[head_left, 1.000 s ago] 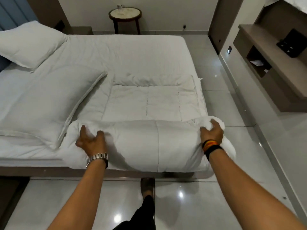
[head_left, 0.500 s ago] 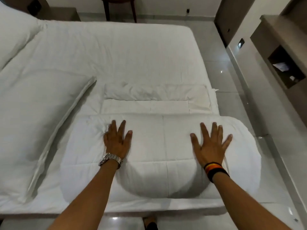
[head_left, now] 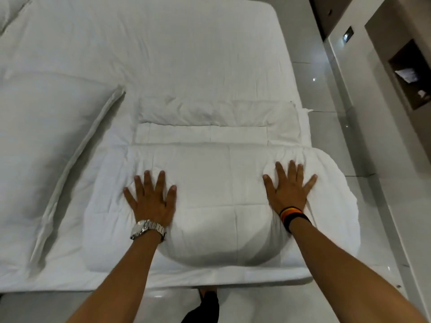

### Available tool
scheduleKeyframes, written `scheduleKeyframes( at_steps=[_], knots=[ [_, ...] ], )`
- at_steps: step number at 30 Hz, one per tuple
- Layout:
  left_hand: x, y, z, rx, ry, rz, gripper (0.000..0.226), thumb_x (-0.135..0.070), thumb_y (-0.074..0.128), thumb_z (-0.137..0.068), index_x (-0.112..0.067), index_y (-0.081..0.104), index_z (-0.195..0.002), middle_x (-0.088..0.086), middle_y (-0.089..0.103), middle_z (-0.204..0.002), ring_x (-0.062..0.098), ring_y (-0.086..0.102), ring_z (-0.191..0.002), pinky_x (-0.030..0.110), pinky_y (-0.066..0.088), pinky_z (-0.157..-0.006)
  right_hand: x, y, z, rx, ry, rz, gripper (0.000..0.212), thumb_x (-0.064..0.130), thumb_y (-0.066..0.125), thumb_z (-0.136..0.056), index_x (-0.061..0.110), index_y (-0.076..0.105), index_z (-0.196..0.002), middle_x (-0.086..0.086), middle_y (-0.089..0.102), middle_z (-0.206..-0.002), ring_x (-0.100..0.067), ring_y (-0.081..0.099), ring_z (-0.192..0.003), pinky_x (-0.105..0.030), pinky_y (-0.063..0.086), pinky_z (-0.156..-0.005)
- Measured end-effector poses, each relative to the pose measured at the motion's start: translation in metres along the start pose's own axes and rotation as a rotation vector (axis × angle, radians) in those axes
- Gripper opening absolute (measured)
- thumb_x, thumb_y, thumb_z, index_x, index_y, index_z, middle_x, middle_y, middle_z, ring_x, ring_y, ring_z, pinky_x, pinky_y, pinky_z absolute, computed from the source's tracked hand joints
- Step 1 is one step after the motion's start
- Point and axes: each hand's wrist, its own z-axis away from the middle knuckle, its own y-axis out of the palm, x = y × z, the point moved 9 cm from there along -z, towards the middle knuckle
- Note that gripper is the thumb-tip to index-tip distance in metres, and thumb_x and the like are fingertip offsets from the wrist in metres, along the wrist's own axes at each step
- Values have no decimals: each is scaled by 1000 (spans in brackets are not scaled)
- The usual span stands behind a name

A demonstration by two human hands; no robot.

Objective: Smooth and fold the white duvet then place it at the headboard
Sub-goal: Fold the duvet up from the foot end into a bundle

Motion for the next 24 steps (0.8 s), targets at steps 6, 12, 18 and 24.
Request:
scheduleKeyframes(
  at_steps=[6, 12, 18, 24],
  knots=[
    [80, -9, 134, -104, -498, 436, 94, -96, 15, -79, -53, -1, -160, 9, -18, -172, 43, -16, -156, 80, -3, -112, -63, -5, 144, -53, 394, -332, 86, 88, 30, -88, 50, 6, -161, -8, -19, -171, -35, -20, -156, -82, -1, -111],
    [77, 33, 182, -95, -866, 1100, 116, -85, 62, -71, -60, -17, -153, 13, -32, -167, 51, 3, -156, 73, 20, -118, -68, 49, 212, -11, 796, -963, 115, 98, 54, -64, 67, -17, -149, -11, -34, -165, -45, -19, -154, -67, 8, -123],
    [61, 31, 124, -215, -1049, 1180, 131, -92, 68, -58, -58, -13, -155, 15, -28, -168, 57, 8, -152, 66, 16, -123, -39, 33, 151, -139, 912, -1104, 121, 86, 71, -63, 60, -3, -156, -18, -8, -169, -51, 14, -151, -63, 18, -120],
    [52, 48, 83, -273, -1120, 1075, 136, -88, 76, -50, -63, -10, -152, 11, -18, -170, 54, 15, -148, 68, 27, -113, -24, 36, 93, -289, 856, -979, 116, 63, 87, -64, 58, 15, -155, -19, 28, -148, -46, 47, -125, -55, 44, -104]
  ],
)
